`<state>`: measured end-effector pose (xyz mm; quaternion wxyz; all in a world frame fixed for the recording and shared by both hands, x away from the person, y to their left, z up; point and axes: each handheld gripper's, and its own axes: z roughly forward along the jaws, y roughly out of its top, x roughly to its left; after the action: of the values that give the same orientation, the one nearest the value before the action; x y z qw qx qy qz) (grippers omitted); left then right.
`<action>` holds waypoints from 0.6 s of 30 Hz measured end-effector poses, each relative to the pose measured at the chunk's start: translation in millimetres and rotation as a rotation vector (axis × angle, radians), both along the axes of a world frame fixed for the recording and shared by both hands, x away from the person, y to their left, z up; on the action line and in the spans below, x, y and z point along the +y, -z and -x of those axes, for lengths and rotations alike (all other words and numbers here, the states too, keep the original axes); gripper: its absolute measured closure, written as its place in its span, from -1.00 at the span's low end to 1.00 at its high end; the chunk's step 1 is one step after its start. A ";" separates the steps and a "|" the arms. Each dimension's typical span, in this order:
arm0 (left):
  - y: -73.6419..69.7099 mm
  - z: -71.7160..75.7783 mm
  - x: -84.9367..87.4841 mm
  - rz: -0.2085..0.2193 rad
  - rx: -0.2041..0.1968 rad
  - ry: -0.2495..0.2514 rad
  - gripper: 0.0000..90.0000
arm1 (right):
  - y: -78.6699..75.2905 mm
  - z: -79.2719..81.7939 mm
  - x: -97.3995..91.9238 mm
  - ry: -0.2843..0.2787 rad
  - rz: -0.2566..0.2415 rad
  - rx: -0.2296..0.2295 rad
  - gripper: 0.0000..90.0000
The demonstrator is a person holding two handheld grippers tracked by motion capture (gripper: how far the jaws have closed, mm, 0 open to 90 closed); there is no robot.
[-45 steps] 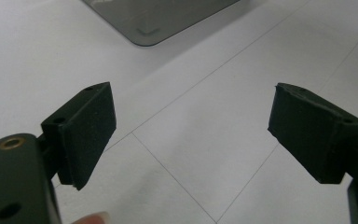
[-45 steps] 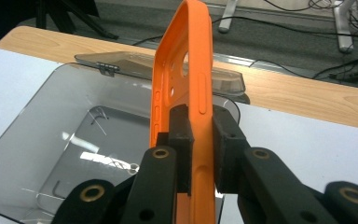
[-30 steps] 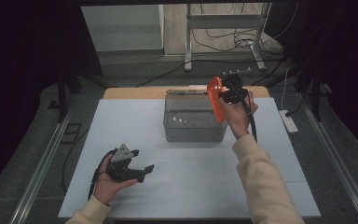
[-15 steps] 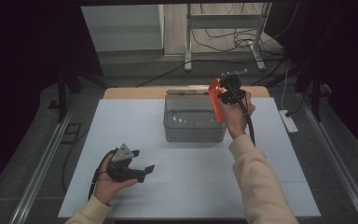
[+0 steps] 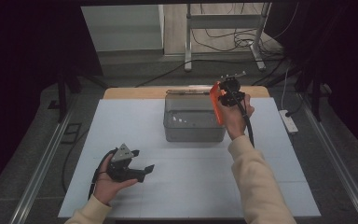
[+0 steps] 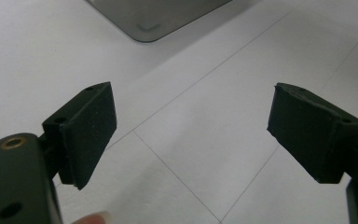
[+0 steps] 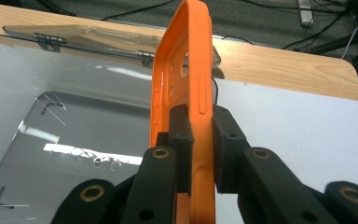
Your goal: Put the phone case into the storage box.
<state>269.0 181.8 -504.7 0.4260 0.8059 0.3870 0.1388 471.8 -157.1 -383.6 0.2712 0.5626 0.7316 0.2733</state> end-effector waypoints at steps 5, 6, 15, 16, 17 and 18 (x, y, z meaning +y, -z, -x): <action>-0.8 0.4 0.5 0.003 -0.010 -0.011 -0.66 | 2.7 -1.4 -2.5 0.008 -0.001 0.007 0.78; -1.1 0.4 0.8 0.004 -0.011 -0.013 -0.66 | 3.1 -1.7 -2.6 0.009 0.000 0.008 0.78; -0.7 0.1 0.7 0.003 -0.007 -0.010 -0.66 | 9.6 -4.4 0.7 0.010 0.013 0.021 0.78; -0.6 -0.1 0.7 0.003 -0.007 -0.009 -0.66 | 10.1 -4.5 0.9 0.009 0.014 0.023 0.78; -0.6 0.0 0.6 0.003 -0.007 -0.010 -0.66 | 10.8 -4.9 1.1 0.009 0.013 0.024 0.78; -0.7 0.1 0.5 0.004 -0.007 -0.010 -0.66 | 11.4 -5.3 1.1 0.008 0.010 0.028 0.78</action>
<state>268.9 182.3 -504.0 0.4284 0.8027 0.3896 0.1431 477.0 -156.0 -395.0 0.2650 0.5681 0.7342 0.2607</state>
